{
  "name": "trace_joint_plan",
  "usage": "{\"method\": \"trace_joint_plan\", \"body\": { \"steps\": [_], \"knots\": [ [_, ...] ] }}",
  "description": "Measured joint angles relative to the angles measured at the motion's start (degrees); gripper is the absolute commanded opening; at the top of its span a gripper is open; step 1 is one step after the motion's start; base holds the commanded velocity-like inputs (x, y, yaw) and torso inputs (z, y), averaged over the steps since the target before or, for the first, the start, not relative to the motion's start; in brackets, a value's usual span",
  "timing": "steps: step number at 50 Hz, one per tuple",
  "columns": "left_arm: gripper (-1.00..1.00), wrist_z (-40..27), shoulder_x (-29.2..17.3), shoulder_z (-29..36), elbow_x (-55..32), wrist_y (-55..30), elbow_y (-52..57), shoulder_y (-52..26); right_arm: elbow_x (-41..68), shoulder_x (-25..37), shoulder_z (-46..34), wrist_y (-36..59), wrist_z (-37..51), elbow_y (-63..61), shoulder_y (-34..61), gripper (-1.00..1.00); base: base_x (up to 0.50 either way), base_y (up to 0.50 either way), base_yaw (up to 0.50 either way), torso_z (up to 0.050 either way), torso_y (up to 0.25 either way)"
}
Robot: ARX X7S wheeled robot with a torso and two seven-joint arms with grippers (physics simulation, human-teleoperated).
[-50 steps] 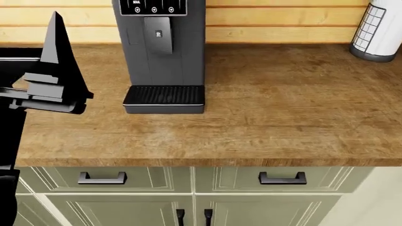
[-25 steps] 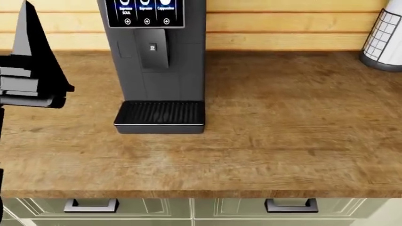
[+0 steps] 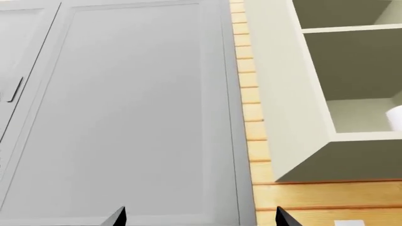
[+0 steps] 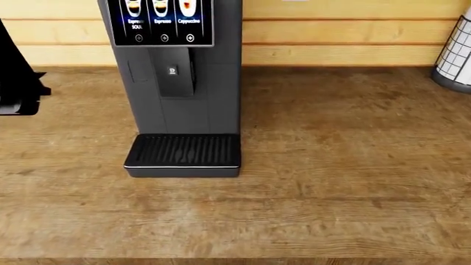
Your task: Pick the mug from the cabinet, place it under the coffee machine dispenser, and press the start button.
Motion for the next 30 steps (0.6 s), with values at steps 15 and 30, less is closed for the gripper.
{"method": "trace_joint_plan", "body": {
  "steps": [15,30],
  "knots": [
    [1.00,-0.66,-0.40,-0.54,-0.90,-0.31,0.76,0.40,0.07,0.23,-0.41,1.20,0.20,0.00,-0.73,1.00,0.03,0.00,0.00,0.000,0.000],
    [1.00,-1.14,-0.93,-0.74,-1.87,-0.69,1.43,0.77,0.03,0.12,-0.36,1.03,-0.48,-0.02,-0.64,1.00,0.02,0.00,0.00,0.000,0.000]
  ]
}}
